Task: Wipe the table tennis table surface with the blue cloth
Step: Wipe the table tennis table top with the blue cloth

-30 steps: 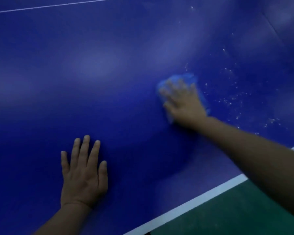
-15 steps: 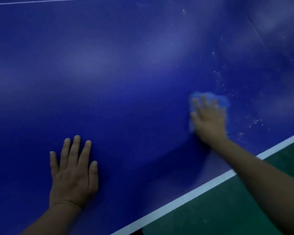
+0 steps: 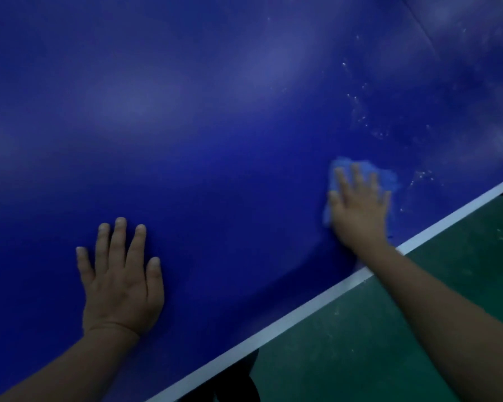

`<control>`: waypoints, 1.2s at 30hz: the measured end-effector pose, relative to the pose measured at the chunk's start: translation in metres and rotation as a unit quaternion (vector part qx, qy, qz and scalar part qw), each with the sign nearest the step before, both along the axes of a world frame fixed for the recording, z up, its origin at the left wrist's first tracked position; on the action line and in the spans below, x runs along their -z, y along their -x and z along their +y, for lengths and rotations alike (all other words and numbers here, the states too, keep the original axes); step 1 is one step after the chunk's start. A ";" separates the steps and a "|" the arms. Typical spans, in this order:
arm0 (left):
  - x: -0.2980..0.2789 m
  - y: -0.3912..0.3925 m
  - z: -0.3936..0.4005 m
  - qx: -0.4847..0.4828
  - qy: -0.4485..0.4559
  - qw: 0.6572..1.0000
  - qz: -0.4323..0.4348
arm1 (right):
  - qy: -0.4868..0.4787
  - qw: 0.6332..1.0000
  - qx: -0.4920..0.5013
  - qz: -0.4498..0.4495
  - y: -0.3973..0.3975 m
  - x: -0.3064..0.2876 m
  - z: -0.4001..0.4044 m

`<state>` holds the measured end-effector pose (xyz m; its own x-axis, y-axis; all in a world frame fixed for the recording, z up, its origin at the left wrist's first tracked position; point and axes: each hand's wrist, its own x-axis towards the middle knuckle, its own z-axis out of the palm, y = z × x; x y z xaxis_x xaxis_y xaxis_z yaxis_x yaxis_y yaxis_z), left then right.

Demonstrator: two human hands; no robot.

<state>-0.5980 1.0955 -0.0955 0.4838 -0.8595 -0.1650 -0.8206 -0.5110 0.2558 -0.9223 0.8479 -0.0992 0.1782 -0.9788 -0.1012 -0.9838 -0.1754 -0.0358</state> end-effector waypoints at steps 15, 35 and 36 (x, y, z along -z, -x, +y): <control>0.000 0.002 0.004 -0.003 0.023 1.000 0.000 | -0.008 0.971 -0.237 -0.034 -0.031 0.003 0.152; 0.001 0.002 0.006 0.000 0.016 1.000 -0.003 | 0.078 0.997 -0.017 -0.011 0.034 0.000 0.131; 0.001 0.002 0.006 -0.001 0.015 1.000 -0.004 | 0.075 0.995 0.063 -0.022 0.054 -0.007 0.113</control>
<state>-0.6002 1.1014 -0.0961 0.4864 -0.8631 -0.1356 -0.8217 -0.5047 0.2650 -0.9762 0.9612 -0.0920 0.0534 -0.9972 0.0530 -0.9965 -0.0567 -0.0618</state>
